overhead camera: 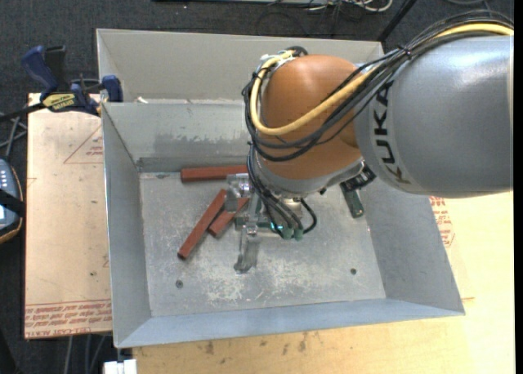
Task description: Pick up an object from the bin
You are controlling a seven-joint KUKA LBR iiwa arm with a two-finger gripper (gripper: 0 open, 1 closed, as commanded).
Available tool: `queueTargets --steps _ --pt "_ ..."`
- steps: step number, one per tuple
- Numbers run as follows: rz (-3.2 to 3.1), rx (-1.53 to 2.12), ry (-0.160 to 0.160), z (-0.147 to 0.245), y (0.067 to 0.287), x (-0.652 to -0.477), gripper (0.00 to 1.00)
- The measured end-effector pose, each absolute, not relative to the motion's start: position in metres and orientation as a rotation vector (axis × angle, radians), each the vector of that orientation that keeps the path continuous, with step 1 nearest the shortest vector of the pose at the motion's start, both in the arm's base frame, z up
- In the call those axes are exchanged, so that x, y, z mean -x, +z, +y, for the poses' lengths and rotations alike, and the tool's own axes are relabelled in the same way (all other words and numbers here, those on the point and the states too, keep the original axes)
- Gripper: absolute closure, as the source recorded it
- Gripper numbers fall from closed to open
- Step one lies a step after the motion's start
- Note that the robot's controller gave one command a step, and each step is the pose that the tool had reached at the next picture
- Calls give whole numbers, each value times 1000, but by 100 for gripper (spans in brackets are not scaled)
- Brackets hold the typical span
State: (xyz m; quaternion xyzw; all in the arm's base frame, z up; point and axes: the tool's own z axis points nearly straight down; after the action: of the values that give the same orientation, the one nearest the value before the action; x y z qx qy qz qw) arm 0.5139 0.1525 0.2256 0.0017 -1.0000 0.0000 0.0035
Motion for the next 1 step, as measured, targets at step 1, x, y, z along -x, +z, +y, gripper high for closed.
queueTargets --steps 1 --pt "-3142 0 -2 152 229 -516 0"
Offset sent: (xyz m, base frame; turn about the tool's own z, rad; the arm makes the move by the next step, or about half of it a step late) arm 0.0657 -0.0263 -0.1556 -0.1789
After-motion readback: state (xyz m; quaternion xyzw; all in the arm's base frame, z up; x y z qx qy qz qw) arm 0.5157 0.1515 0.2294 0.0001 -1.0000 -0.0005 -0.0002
